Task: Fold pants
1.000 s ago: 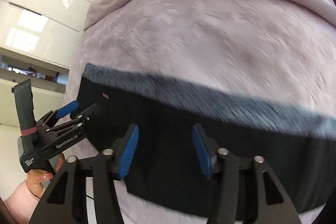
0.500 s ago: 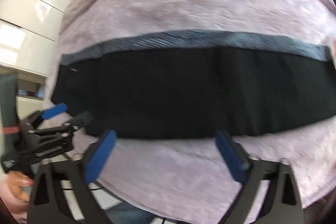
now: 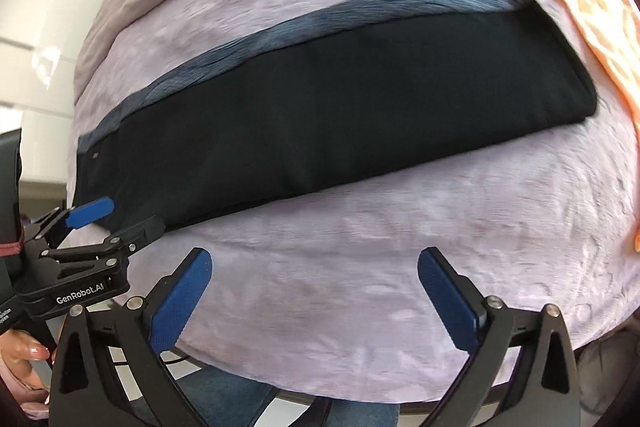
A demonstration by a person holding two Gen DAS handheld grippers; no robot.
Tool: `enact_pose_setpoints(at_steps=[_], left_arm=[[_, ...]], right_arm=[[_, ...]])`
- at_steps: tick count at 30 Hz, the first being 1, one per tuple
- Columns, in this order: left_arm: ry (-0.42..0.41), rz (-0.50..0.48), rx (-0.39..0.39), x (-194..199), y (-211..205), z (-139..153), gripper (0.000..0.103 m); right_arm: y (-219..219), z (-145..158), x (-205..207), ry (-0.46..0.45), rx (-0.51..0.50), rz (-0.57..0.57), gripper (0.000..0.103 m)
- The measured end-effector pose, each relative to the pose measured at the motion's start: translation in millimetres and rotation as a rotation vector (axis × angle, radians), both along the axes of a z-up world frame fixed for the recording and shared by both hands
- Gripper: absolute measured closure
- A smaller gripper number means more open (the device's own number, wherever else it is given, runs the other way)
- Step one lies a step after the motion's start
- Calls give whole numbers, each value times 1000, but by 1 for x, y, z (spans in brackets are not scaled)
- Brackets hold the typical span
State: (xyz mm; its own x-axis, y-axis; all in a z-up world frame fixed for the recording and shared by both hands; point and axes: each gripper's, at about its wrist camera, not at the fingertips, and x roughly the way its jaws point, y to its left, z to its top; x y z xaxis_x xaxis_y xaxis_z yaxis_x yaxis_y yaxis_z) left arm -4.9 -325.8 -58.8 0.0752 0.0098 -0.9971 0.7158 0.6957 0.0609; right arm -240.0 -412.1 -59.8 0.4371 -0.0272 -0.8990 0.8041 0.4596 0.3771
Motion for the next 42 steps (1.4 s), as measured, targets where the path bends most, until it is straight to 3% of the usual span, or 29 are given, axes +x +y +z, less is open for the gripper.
enact_pose_setpoints(at_steps=[5, 13, 15, 17, 18, 20, 22, 24, 26, 30, 32, 37, 42], left_arm=[[-1, -28, 24, -19, -42, -4, 12], [-21, -34, 26, -40, -102, -11, 12], [-21, -18, 28, -40, -112, -14, 12], [-24, -3, 29, -39, -121, -18, 12], [-25, -1, 33, -37, -124, -20, 12], [-28, 8, 46, -36, -129, -23, 12], [-33, 25, 41, -34, -132, -24, 12], [-45, 35, 32, -33, -135, -21, 12], [-55, 40, 36, -32, -136, -24, 12], [-36, 66, 54, -23, -133, -42, 12], [-34, 83, 43, -21, -133, -42, 12], [-79, 82, 13, -16, -137, -31, 12], [-73, 110, 28, 1, -139, -36, 12]], right_arm=[[-31, -9, -44, -27, 21, -77, 0], [-97, -33, -122, -213, 110, -349, 1], [-107, -39, -132, -253, 117, -393, 12], [-116, -48, -138, -279, 138, -429, 42], [-120, -53, -140, -298, 160, -448, 49], [-125, -65, -140, -349, 209, -482, 73], [-128, -68, -141, -369, 219, -506, 86], [-128, -64, -143, -400, 207, -506, 88], [-127, -63, -140, -370, 160, -484, 89], [-138, -74, -149, -337, 177, -491, 88], [-138, -66, -152, -315, 153, -486, 88], [-134, -19, -149, -282, -36, -428, 84], [-164, -16, -115, -224, -57, -328, 82]])
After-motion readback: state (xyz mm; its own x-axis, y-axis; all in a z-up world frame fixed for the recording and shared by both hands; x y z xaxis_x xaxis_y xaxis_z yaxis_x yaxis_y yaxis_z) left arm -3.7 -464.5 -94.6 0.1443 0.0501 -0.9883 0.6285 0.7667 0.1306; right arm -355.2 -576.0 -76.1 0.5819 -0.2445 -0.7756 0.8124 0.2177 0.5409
